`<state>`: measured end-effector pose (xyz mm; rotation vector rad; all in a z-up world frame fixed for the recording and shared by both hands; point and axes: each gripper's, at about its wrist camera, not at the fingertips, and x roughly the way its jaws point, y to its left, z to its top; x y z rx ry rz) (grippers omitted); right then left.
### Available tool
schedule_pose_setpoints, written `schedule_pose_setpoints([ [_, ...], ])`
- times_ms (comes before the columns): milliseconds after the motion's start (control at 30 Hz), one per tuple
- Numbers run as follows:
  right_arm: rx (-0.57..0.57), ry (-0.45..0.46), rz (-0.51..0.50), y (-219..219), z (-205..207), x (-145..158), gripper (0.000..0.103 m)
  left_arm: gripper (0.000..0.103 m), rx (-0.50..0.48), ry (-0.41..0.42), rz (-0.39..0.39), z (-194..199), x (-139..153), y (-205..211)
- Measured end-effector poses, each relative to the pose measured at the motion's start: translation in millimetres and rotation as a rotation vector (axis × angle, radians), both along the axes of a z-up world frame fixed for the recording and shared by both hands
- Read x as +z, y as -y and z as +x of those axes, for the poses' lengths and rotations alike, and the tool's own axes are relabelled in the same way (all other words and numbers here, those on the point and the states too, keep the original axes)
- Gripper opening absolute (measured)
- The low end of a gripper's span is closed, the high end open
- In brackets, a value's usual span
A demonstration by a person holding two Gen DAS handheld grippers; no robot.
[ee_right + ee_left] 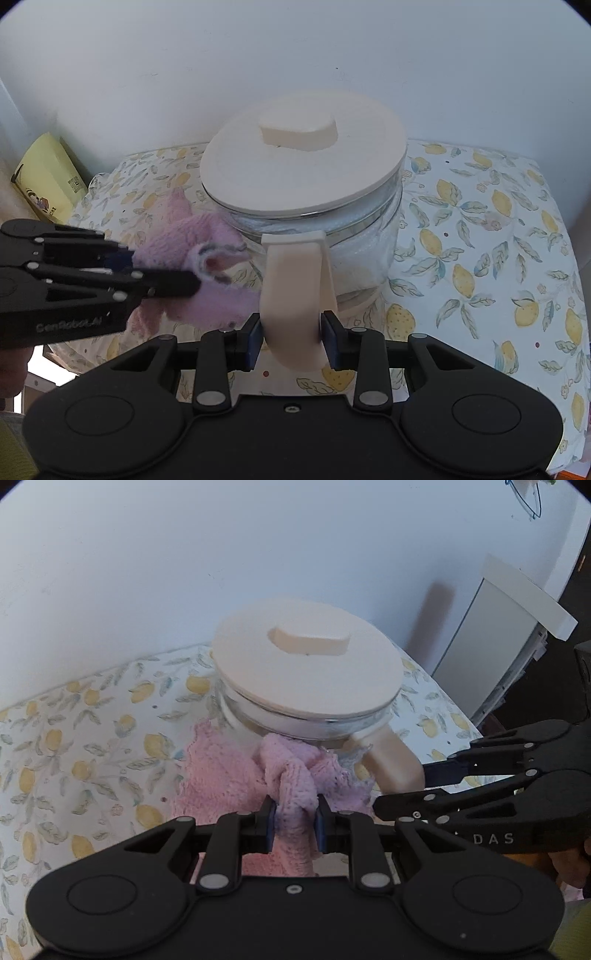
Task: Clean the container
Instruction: 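Grasp the cream jug handle with the right gripper and lift the jug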
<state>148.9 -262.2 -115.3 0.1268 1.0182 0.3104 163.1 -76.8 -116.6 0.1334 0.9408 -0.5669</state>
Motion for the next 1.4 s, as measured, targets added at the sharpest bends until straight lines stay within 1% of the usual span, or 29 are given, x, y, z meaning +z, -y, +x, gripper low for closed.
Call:
schedule_pose_setpoints([
  [133,0.012,-0.012,0.0,1,2,1,0.039,0.019,-0.007,0.001,-0.024,5,-1,5],
  [233,0.025,-0.004,-0.017,-1,1,1,0.038,0.019,-0.002,-0.004,-0.022,7,-3,10],
  [367,0.029,-0.007,-0.003,1,1,0,0.038,0.019,0.01,-0.01,-0.025,10,-7,16],
  [467,0.038,-0.001,-0.017,-1,0,1,0.038,0.019,0.015,-0.016,-0.024,12,-10,19],
  [600,0.041,0.002,-0.015,-1,-1,1,0.038,0.019,0.029,-0.039,-0.036,17,-17,18],
  [800,0.047,0.006,-0.016,-2,-1,1,0.038,0.018,0.036,-0.032,-0.044,22,-27,17],
  [933,0.048,0.008,-0.016,-3,0,0,0.038,0.017,0.022,-0.021,-0.029,23,-37,18],
  [1100,0.045,0.007,-0.015,-3,0,0,0.038,0.017,0.031,-0.05,-0.037,28,-51,17],
  [1400,0.036,0.008,-0.017,-4,-1,0,0.038,0.017,0.018,-0.085,-0.025,35,-76,20],
])
